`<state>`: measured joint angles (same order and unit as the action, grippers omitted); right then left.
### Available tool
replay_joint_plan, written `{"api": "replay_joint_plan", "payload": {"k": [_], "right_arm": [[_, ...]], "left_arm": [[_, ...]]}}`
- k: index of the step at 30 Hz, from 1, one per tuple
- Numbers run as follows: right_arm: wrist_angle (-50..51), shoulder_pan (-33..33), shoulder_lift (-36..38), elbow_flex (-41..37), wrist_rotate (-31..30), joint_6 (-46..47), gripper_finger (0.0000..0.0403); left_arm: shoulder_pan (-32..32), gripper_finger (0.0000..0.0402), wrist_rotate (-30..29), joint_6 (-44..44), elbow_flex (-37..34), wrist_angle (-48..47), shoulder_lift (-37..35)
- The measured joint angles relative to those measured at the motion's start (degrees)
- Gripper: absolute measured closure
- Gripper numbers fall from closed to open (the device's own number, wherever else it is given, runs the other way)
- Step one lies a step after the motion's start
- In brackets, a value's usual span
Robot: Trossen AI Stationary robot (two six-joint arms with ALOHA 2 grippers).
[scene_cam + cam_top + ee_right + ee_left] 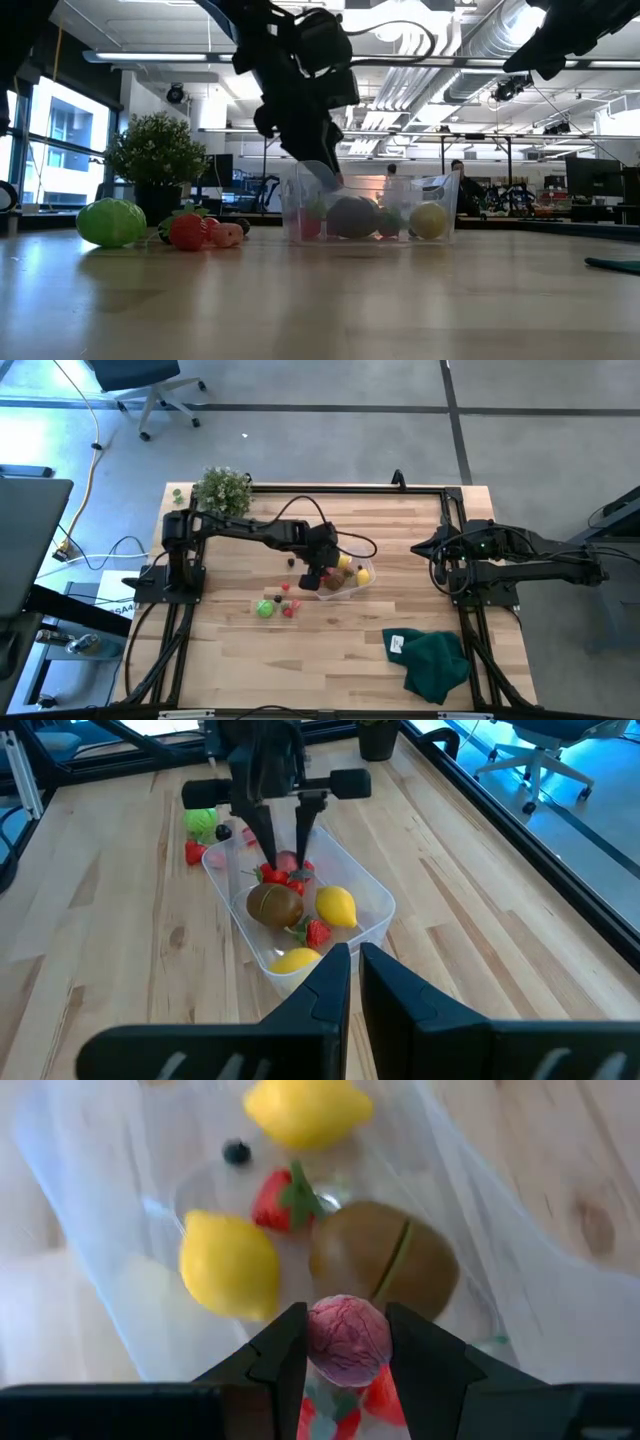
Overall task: Pick and placing Produce into tupperware
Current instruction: Put the pink peach into the transparent bin
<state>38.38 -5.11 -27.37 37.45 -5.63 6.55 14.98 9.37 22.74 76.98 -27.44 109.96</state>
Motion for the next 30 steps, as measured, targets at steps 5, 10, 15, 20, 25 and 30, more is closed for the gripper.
{"api": "replay_joint_plan", "payload": {"k": [5, 10, 15, 20, 25, 30], "right_arm": [[0.02, 0.01, 0.01, 0.0, 0.0, 0.0, 0.0384], [0.01, 0.0, -0.01, 0.0, -0.01, -0.01, 0.0384], [0.01, 0.0, 0.01, 0.0, -0.02, 0.0, 0.0384], [0.02, -0.01, -0.01, 0.0, 0.0, 0.0, 0.0384], [0.02, 0.0, 0.01, 0.0, -0.01, 0.01, 0.0384], [0.01, 0.01, -0.01, 0.0, 0.0, 0.02, 0.0384]], "left_arm": [[0.0, 0.0282, 0.0, 0.0, 0.08, -0.26, -0.03], [0.0, 0.0282, 0.0, 0.15, 0.08, -0.61, -0.03], [0.0, 0.0282, 0.0, 0.19, 0.07, -1.28, -0.03], [0.0, 0.0282, 0.0, 0.96, 0.06, -1.51, -0.06], [0.0, 0.0282, 0.0, 1.01, 0.06, -1.53, -0.08], [0.0, 0.0282, 0.14, 0.87, -0.03, -1.9, 0.84]]}}
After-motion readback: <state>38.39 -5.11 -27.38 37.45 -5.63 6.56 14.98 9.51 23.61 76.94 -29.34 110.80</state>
